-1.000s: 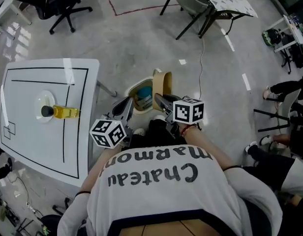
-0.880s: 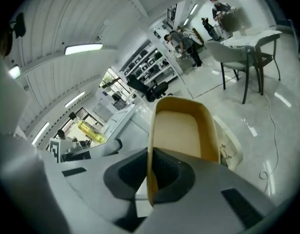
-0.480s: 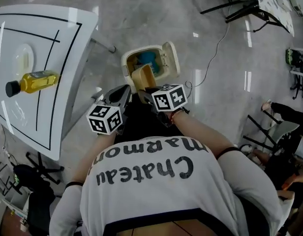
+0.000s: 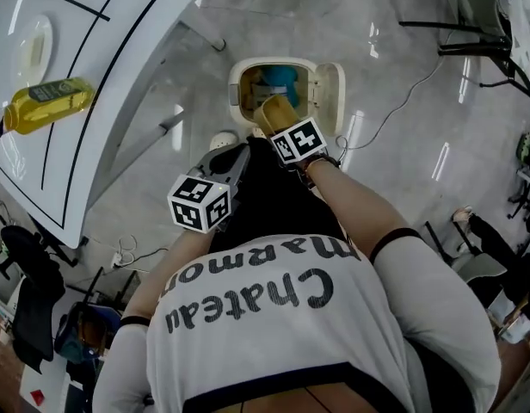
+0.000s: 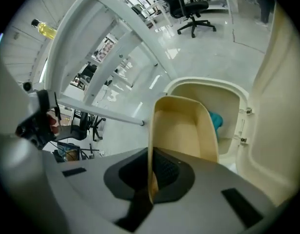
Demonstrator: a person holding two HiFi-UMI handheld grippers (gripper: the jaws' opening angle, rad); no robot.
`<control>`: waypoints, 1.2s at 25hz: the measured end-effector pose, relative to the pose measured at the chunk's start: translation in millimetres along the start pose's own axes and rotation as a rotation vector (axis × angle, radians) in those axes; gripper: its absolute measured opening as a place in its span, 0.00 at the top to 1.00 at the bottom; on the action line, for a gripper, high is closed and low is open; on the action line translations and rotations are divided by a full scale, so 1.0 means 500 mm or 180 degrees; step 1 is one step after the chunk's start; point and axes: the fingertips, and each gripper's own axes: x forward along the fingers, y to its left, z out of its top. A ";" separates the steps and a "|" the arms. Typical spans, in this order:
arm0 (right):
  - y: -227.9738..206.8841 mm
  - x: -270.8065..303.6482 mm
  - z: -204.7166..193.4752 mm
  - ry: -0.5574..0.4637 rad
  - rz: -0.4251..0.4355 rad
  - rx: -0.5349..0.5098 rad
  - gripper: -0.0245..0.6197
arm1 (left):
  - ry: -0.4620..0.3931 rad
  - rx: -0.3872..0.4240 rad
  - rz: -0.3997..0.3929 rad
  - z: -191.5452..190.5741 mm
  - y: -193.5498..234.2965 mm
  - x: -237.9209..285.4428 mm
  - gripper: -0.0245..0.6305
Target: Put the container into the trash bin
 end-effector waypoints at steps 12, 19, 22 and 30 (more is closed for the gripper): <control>-0.109 0.127 0.071 0.0463 -0.0422 -0.0844 0.91 | -0.0501 -0.0580 0.0438 0.006 0.121 -0.036 0.93; -0.113 0.197 0.130 0.0403 -0.0361 -0.1469 0.91 | -0.0593 -0.0601 0.0442 0.012 0.182 -0.009 0.93; -0.121 0.234 0.130 0.0478 -0.0296 -0.1549 0.91 | -0.0558 -0.0527 0.0424 0.015 0.204 0.003 0.93; -0.217 0.315 0.115 0.0899 -0.0441 -0.1874 0.91 | -0.0444 -0.0438 0.0435 0.009 0.249 0.021 0.93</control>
